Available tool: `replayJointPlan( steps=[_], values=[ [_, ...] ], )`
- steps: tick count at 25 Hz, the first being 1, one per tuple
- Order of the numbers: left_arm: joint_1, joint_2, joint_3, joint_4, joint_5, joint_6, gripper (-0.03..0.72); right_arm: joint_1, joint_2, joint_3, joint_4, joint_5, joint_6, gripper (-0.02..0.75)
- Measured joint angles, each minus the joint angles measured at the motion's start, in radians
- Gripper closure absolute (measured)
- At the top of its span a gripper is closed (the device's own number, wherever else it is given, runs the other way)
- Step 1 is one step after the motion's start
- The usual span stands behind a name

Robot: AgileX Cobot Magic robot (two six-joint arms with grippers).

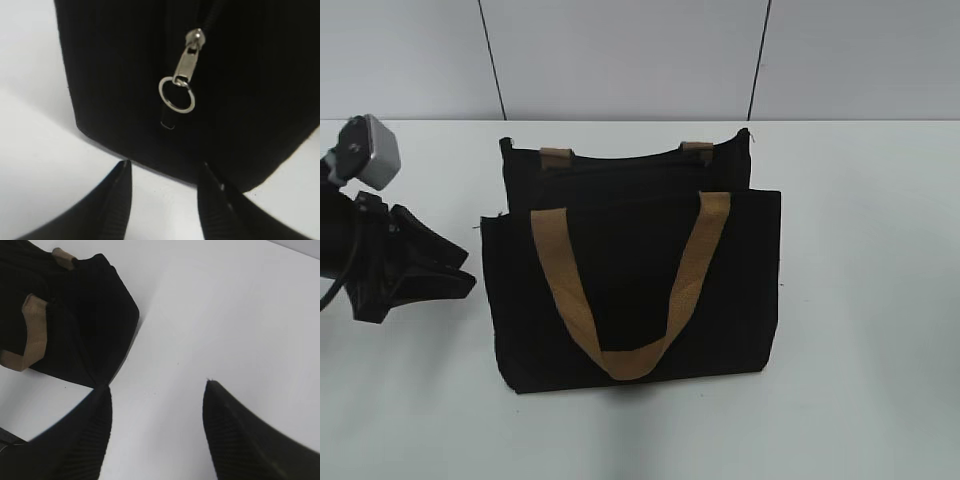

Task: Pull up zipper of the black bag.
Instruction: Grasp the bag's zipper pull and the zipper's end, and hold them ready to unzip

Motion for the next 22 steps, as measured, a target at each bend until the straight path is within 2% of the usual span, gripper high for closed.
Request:
replayJointPlan(
  steps=[4,6,11,22],
  values=[
    [0.000,0.109,-0.039,-0.047,0.029,0.054,0.314,0.000,0.006,0.000,0.000,0.001,-0.001,0.286],
    [0.000,0.145,-0.043,-0.089,0.043,0.117,0.277,0.000,0.009,0.000,0.000,0.001,-0.001,0.286],
    [0.000,0.187,-0.044,-0.207,0.092,0.266,0.255,0.000,0.009,0.000,0.000,0.002,-0.001,0.305],
    [0.000,0.193,-0.044,-0.219,0.128,0.297,0.255,0.000,0.009,0.000,0.001,0.002,-0.003,0.320]
  ],
)
